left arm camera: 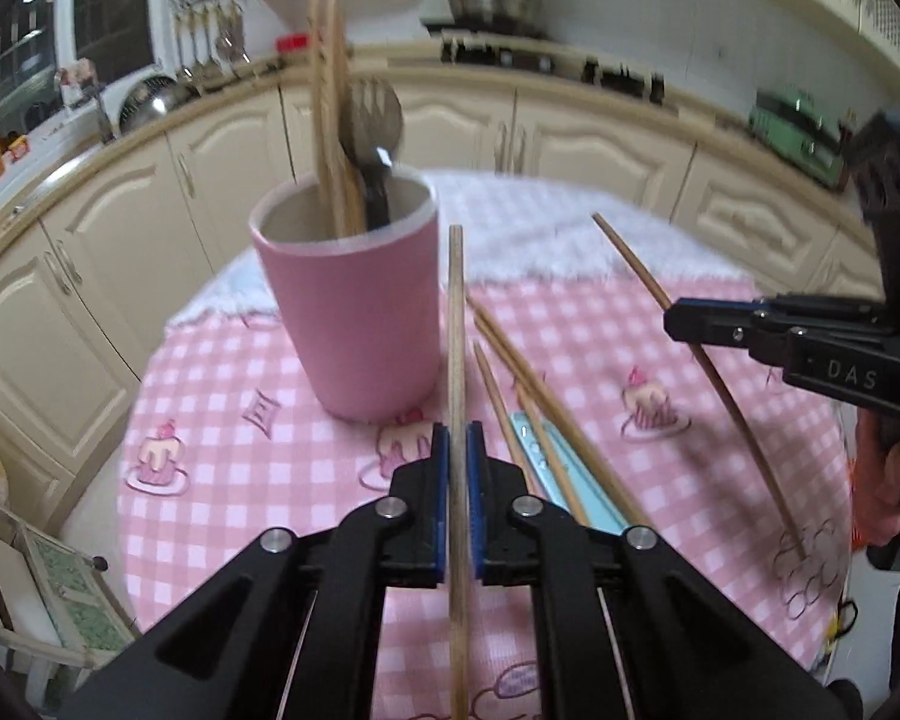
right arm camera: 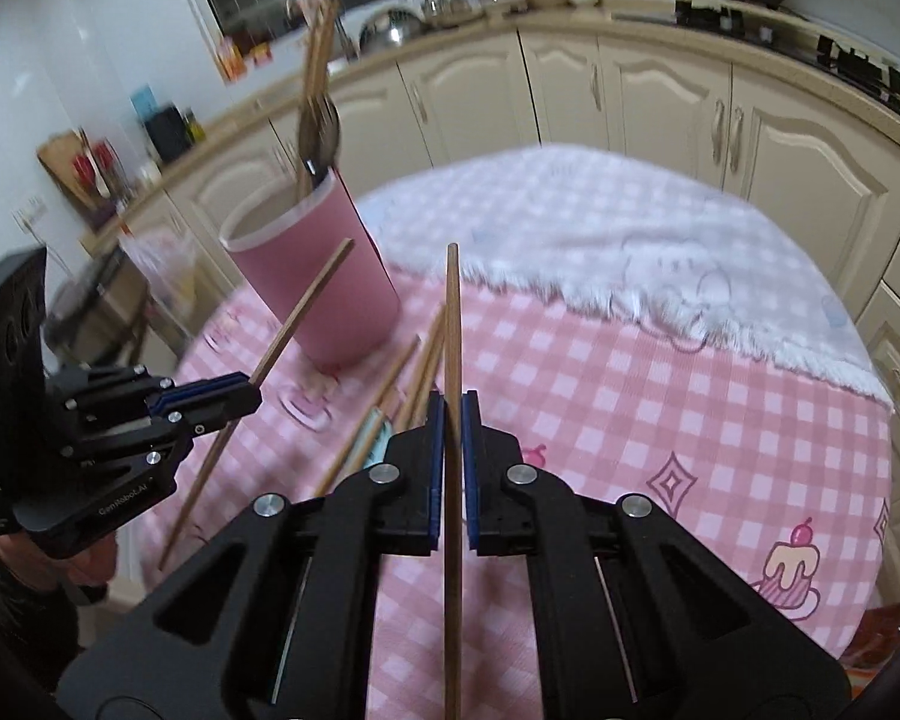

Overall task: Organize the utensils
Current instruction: 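Grasp a chopstick with the left tool while the right tool grasps another chopstick, then lift both held chopsticks and drop them into the pink cup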

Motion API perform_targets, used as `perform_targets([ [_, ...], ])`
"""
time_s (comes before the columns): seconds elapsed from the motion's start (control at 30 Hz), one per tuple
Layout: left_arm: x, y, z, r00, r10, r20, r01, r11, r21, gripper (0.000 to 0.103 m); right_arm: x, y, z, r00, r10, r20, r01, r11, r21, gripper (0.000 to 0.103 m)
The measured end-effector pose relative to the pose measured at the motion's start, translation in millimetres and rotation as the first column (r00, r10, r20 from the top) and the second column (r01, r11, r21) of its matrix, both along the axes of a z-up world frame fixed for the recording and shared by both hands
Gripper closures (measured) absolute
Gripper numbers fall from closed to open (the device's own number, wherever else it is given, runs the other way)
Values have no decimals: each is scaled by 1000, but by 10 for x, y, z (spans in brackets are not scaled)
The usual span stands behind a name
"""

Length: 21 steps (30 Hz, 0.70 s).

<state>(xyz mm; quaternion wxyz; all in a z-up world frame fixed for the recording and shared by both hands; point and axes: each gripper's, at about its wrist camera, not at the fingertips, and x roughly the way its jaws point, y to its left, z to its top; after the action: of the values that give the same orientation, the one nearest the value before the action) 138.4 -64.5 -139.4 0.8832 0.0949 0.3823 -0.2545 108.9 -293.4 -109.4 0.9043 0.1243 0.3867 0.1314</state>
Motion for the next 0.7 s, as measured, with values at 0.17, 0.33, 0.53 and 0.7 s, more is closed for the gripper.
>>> perform_targets([
  [0.17, -78, 120, 317, 992, 44, 122, -31, 994, -106, 98, -44, -86, 239, 993, -25, 117, 17, 998, 67, 97],
  [0.33, -79, 226, 634, 965, 112, 236, -56, 971, -231, 98, -37, -100, 520, 972, -72, 226, 46, 992, 117, 97],
  [0.53, -5, 316, 990, 922, 194, 334, -67, 932, -355, 98, 107, -6, 885, 935, -101, 340, 53, 987, 149, 97],
  [0.7, 194, 335, 1279, 882, 255, 395, -59, 894, -445, 98, 345, 131, 1251, 892, -120, 436, 49, 984, 170, 97],
])
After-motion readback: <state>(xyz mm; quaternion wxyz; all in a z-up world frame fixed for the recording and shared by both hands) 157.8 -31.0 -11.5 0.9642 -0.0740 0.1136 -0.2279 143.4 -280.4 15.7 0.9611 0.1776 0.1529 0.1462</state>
